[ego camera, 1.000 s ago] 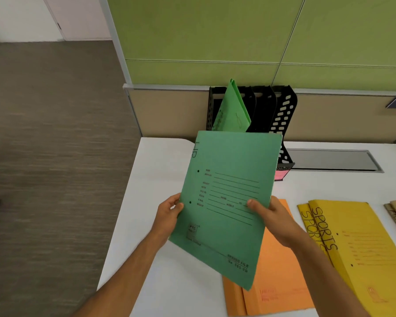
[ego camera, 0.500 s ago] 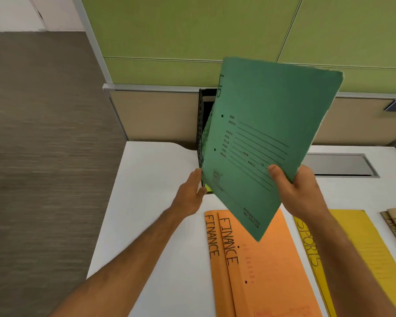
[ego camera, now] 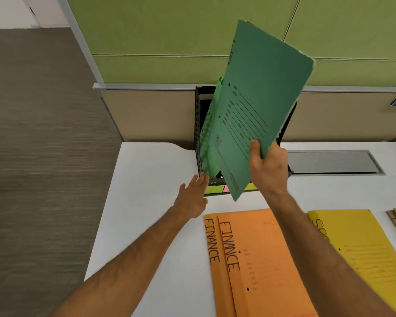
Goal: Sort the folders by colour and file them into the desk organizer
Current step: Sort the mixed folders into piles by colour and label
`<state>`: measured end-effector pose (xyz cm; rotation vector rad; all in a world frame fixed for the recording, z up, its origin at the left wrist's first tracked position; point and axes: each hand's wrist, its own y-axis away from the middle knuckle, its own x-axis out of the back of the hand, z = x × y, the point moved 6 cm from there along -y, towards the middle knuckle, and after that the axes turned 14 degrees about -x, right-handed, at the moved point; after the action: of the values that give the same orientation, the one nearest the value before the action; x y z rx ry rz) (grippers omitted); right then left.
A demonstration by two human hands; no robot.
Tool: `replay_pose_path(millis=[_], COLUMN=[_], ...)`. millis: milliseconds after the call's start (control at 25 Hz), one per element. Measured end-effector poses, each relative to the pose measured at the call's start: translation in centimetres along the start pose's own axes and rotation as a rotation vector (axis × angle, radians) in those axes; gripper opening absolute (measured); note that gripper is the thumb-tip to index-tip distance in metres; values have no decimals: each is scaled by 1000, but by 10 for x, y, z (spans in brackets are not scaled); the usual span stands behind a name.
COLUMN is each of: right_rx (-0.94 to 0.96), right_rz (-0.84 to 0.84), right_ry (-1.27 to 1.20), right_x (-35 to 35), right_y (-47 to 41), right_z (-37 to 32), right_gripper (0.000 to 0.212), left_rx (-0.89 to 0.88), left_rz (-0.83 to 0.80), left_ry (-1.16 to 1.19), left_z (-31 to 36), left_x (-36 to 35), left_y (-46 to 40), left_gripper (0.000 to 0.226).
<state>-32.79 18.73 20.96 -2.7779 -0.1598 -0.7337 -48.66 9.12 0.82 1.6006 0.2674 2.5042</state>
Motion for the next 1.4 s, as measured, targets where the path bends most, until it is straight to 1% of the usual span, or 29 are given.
replay_pose_path(millis=[80,240,400,560,640,720,840,920,1080,1160,1240,1320,1400], right_rx=[9,62,27,12,33,14,-53,-110,-280,-317,-292,-215,-104], right_rz=[-2,32,68,95,115,105,101,78,-150,-175,-165,-126,11], right_ry=[23,8,-34,-18,-19,-17,-28,-20,36,25,-1,24,96], right_x=[-18,-45,-64,-84,-92,-99,-107,-112,-131,-132,-131,-127,-114], right_y=[-8,-19,-27,-27,-26,-27,-29,-28,-13,-9,-10,-14,-17], right_z=[3,-2,1,8,8,10,21,35,73,82,76,62,45], right_gripper=[36,29,27,27,21,17,24,36,58,60,53,41,33], left_rx=[-6,-1,-5,3,3,4,9,4,-3,-5,-1,-1,5], left_rz=[-7,-2,9,27,37,45,54,60,82,97,102,86,68], left_ry=[-19,-28,-24,7,10,14,29,28,31,34,25,25,26], left_z=[-2,-6,-8,-8,-8,-7,-7,-7,-6,-5,-5,-7,-8], left_x=[1,-1,-2,-2,0,0,0,1,3,4,4,2,1], left_y=[-2,-3,-5,-5,-6,-6,-6,-5,-5,-5,-5,-5,-5], left_gripper=[78,79,79,77,76,77,78,78,76,76,76,77,78])
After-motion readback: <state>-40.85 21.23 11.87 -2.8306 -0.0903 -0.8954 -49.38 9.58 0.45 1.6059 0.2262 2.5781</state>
